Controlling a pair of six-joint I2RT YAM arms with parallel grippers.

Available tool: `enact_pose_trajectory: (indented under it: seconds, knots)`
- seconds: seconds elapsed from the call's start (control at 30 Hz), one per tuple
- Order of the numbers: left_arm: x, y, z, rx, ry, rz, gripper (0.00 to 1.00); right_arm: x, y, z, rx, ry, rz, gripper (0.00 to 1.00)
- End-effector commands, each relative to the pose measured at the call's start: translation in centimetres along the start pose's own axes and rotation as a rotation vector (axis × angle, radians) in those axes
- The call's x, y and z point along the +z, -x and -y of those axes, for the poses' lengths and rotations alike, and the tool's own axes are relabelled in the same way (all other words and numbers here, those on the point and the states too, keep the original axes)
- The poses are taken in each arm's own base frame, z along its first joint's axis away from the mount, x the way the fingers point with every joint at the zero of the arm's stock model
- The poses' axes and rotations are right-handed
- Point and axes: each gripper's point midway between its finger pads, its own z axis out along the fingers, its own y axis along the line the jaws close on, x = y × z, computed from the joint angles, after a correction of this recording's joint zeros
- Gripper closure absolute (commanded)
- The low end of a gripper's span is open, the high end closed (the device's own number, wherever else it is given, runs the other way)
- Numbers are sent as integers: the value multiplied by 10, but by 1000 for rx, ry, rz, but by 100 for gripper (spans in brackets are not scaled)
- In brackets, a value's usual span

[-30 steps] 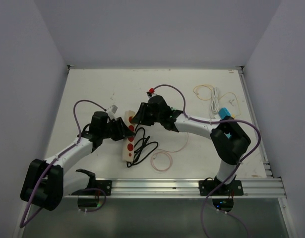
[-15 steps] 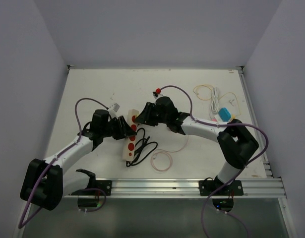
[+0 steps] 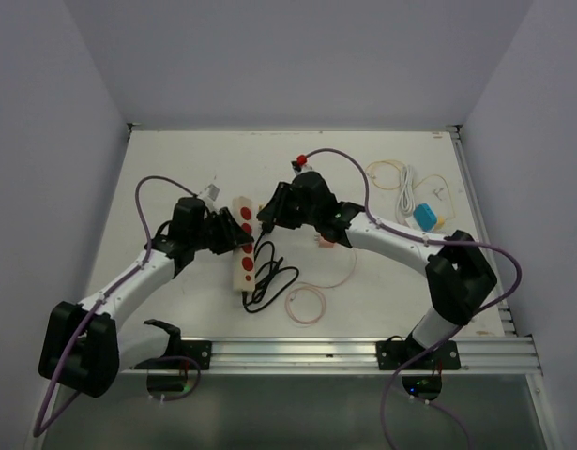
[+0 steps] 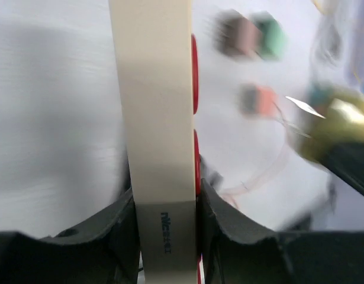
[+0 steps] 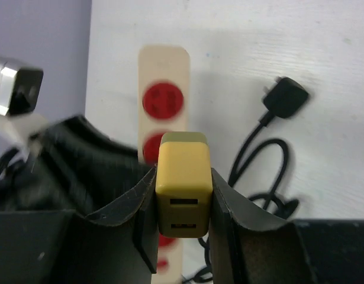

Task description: Pull the plug off the socket

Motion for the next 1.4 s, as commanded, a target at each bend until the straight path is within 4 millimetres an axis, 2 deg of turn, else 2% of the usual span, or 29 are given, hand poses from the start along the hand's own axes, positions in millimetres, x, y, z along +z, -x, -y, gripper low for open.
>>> enact_pose_trajectory:
  seconds: [0.0, 0.03, 0.07, 0.2, 0.27, 0.3, 0.37, 0.53, 0.6, 0.67, 0.7, 0.73, 0.77, 0.8, 0.83, 0.87, 0.9, 0.93, 0.97, 1.0, 1.03, 1.07, 1.17, 1.3, 1.37]
  knots:
    - [-33, 24, -142, -217, 694, 235, 100, -51, 31, 11, -31, -49, 136, 100]
    - [-31, 26, -142, -219, 696, 231, 100, -53, 28, 12, -32, -36, 139, 100]
    - [-31, 31, -139, -219, 688, 240, 100, -50, 15, 19, -21, -16, 115, 100]
    - [-32, 50, -131, -208, 671, 272, 100, -51, 13, 21, 1, 25, 131, 100]
    - [-34, 61, -120, -187, 637, 297, 100, -49, 15, 21, -11, 25, 110, 100]
    - [-34, 65, -116, -179, 624, 304, 100, -49, 23, 15, -10, 41, 116, 100]
    - [-36, 75, -103, -152, 581, 317, 100, -45, 35, 23, 38, 55, 108, 100]
    - [-40, 90, -80, -71, 494, 337, 100, -39, 67, 66, 133, 9, 121, 100]
    - [-41, 94, -76, -36, 473, 340, 100, -37, 71, 84, 142, -34, 112, 100]
    - [-38, 98, -68, -4, 416, 333, 100, -38, 85, 103, 156, -52, 141, 100]
    - [-38, 101, -68, 4, 410, 338, 100, -33, 91, 120, 172, -73, 138, 100]
    - [-35, 101, -60, 14, 355, 317, 100, -29, 94, 126, 176, -74, 130, 100]
    - [-36, 106, -61, 25, 346, 323, 100, -25, 100, 120, 160, -40, 113, 100]
    - [-36, 108, -62, 28, 342, 322, 100, -22, 106, 124, 162, -38, 107, 100]
    - [-35, 110, -60, 34, 322, 311, 100, -8, 101, 135, 170, -54, 72, 100]
    - [-36, 116, -59, 54, 314, 313, 100, -2, 101, 136, 153, -54, 52, 100]
    - [-37, 120, -67, 43, 326, 308, 100, 4, 111, 127, 135, -24, 42, 100]
    - [-37, 126, -63, 51, 303, 305, 100, 18, 106, 138, 143, -47, 9, 100]
    - [-38, 129, -66, 71, 300, 298, 100, 24, 112, 136, 142, -39, 9, 99]
    - [-33, 129, -67, 78, 293, 277, 100, 29, 112, 135, 147, -28, -1, 98]
    - [-31, 130, -60, 95, 259, 263, 100, 40, 106, 145, 161, -41, -19, 96]
    - [-29, 130, -57, 122, 237, 252, 100, 44, 111, 143, 158, -34, -15, 95]
    - [-21, 126, -51, 145, 176, 219, 100, 59, 108, 150, 167, -27, -39, 92]
    - [-12, 120, -54, 141, 150, 195, 100, 73, 103, 158, 185, -33, -76, 80]
    - [-6, 113, -57, 137, 132, 163, 100, 77, 102, 163, 187, -49, -84, 70]
